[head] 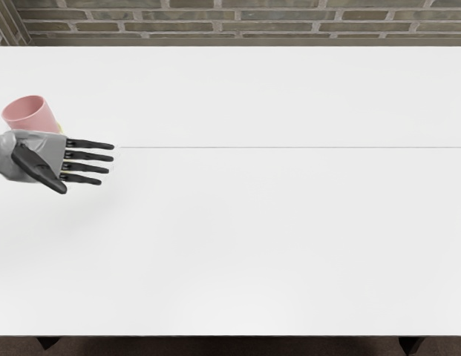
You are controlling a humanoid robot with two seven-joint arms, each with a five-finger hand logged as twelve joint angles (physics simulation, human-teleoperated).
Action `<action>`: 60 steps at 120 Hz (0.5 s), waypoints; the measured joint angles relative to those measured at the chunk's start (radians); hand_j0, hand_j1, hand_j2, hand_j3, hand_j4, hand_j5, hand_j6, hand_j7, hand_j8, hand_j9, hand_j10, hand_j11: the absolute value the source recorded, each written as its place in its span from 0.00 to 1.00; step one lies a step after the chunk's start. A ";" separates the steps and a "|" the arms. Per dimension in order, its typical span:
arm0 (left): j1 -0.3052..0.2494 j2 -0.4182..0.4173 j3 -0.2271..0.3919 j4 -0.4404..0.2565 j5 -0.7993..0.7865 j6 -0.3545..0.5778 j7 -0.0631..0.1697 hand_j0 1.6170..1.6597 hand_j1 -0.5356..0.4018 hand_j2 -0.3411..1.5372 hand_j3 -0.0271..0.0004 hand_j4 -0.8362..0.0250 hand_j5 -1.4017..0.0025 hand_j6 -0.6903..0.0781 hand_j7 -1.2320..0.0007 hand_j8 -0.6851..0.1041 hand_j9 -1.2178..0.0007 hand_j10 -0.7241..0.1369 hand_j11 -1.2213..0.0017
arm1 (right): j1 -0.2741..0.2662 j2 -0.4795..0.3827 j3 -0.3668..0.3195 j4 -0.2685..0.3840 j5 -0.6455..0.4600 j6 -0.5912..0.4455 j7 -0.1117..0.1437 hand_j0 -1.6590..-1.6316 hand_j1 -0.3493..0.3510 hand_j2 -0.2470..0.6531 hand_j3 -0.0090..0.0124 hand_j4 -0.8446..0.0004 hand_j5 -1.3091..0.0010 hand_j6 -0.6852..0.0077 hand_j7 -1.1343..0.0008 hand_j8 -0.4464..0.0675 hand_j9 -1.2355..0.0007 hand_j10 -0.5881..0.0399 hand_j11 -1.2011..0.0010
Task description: Pick up cup and place in cup with left hand
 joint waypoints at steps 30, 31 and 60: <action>0.040 0.070 0.000 0.059 -0.011 -0.001 0.000 0.96 0.94 0.18 0.99 0.97 1.00 0.90 1.00 0.87 1.00 0.84 1.00 | 0.000 0.000 0.000 0.000 0.000 0.000 0.000 0.04 0.05 0.27 0.42 0.97 0.97 0.95 0.97 0.82 0.97 0.89 0.97; 0.040 0.070 0.000 0.060 -0.011 -0.001 0.000 0.96 0.94 0.18 0.99 0.97 1.00 0.90 1.00 0.87 1.00 0.84 1.00 | 0.000 0.000 0.000 0.000 0.000 0.000 0.000 0.04 0.05 0.27 0.42 0.97 0.97 0.95 0.97 0.82 0.97 0.89 0.97; 0.050 0.093 0.000 0.071 -0.011 -0.001 0.000 0.96 0.94 0.18 0.99 0.97 1.00 0.90 1.00 0.87 1.00 0.84 1.00 | 0.000 0.000 0.000 0.000 0.000 0.000 0.000 0.04 0.05 0.27 0.42 0.97 0.97 0.95 0.97 0.82 0.97 0.89 0.97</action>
